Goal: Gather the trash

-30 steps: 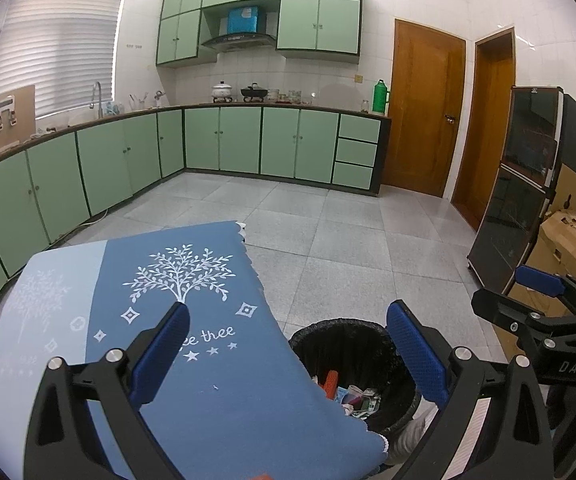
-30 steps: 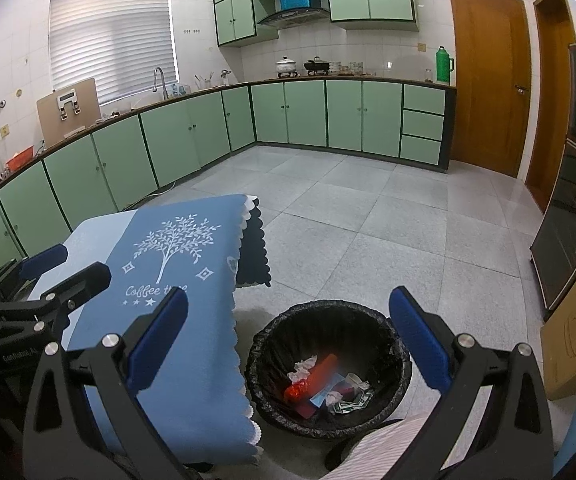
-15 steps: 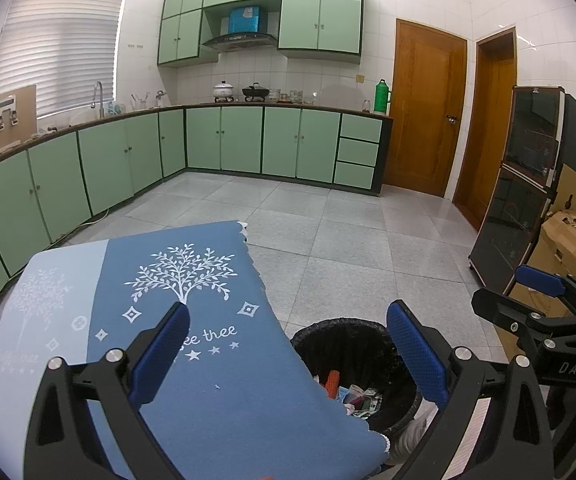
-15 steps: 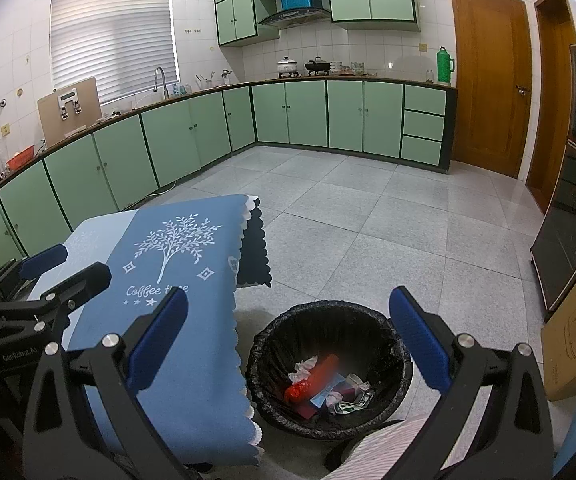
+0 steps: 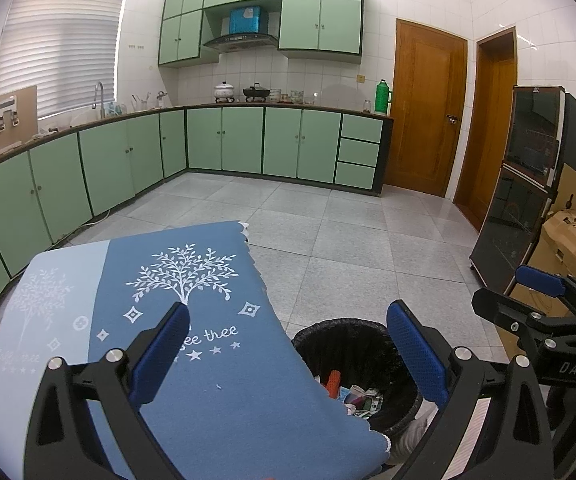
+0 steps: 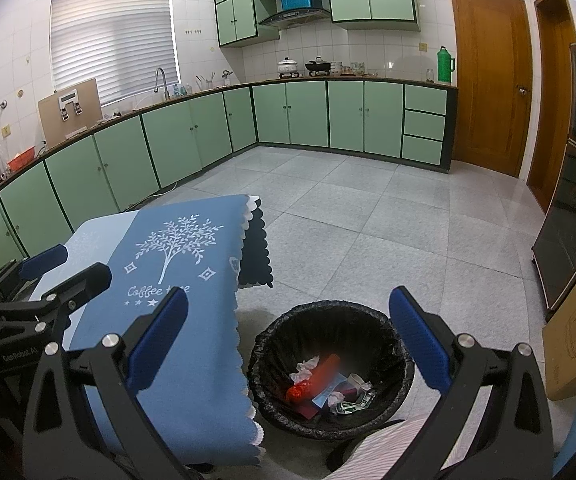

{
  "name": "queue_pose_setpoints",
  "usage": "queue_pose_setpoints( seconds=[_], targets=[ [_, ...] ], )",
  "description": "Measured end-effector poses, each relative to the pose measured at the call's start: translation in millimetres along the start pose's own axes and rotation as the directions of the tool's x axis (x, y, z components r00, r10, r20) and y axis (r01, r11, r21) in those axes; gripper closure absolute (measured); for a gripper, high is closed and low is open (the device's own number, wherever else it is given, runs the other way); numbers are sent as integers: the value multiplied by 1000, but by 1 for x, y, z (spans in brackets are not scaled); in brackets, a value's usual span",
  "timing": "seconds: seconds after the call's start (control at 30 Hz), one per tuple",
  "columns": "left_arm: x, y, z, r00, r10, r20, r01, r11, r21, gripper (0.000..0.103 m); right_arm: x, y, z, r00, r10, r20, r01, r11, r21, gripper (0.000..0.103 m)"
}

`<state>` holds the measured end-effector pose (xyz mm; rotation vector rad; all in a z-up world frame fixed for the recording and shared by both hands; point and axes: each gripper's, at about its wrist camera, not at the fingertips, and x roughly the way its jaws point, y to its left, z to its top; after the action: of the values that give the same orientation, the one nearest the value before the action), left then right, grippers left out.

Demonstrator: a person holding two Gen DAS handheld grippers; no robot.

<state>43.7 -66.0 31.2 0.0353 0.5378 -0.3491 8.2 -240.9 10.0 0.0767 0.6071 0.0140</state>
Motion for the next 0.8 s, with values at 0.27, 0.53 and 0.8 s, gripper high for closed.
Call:
queue_pose_setpoints(
  seconds=[0.27, 0.53, 0.8],
  targets=[
    [0, 0, 0, 1000, 0, -1, 0, 1000, -1, 6, 1, 0, -1, 1000, 2, -1, -2, 1000, 1, 5],
    [0, 0, 0, 1000, 0, -1, 0, 1000, -1, 6, 0, 3, 2, 1000, 7, 1, -7, 1000, 1, 5],
    [0, 0, 0, 1000, 0, -1, 0, 1000, -2, 6, 0, 4, 2, 1000, 7, 1, -7, 1000, 0, 5]
  ],
)
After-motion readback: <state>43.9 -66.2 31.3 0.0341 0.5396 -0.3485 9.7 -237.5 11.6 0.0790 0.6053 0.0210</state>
